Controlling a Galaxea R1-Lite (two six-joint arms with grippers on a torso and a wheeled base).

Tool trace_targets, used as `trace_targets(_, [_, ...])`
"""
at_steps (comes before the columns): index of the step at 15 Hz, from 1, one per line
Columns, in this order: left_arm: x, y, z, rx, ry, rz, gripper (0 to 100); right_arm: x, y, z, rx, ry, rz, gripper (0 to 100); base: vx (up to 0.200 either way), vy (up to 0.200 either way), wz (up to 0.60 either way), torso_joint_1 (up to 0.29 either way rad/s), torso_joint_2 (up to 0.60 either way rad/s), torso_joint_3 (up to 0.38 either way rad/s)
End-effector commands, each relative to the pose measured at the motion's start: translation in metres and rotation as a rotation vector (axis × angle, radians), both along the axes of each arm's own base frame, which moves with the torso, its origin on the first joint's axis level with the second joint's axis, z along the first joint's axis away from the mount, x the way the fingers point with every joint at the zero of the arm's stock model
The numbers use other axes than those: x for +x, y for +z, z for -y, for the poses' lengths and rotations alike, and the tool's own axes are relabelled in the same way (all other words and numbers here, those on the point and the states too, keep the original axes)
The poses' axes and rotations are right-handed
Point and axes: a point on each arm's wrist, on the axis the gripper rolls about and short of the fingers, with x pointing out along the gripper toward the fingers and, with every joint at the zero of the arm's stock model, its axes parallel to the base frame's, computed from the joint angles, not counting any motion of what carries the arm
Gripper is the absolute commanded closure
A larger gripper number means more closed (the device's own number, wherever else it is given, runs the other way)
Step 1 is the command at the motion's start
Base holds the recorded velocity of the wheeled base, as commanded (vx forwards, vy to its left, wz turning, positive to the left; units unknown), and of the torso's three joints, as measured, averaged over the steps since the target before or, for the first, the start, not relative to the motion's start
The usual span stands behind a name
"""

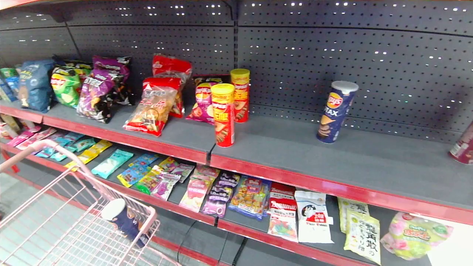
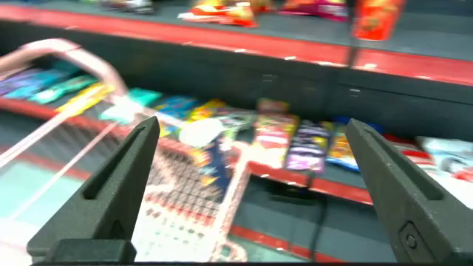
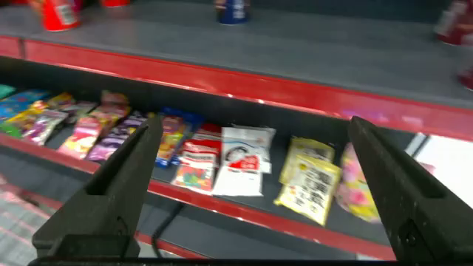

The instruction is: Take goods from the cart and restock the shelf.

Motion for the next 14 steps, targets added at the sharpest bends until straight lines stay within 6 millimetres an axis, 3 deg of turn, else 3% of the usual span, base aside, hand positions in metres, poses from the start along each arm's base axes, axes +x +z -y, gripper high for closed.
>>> trace_targets(1, [0.0001, 0.0000, 0.0000, 0.000, 0.000, -0.001, 0, 0.0001, 0.0000, 0.0000, 0.000, 0.000, -0.001, 0, 0.000, 0.000, 0.60, 0.002, 0.00, 0.002])
trace_targets(5, [0.0001, 0.0000, 0.0000, 0.000, 0.000, -0.001, 0, 0.0001, 0.0000, 0.0000, 0.000, -0.001, -0.001, 0, 0.000, 0.000, 0.60, 0.002, 0.00, 0.004])
trace_targets(9, [0.0001, 0.0000, 0.0000, -0.002, 0.000, -0.001, 0, 0.0001, 0.0000, 0.0000, 0.003, -0.001, -0.001, 0, 0.000, 0.000, 0.00, 0.000, 0.00, 0.000])
trace_targets(14, [0.0001, 0.0000, 0.0000, -0.002, 0.000, -0.001, 0, 0.0001, 0.0000, 0.0000, 0.001, -0.001, -0.001, 0, 0.000, 0.000, 0.00, -0.132, 0.31, 0.171])
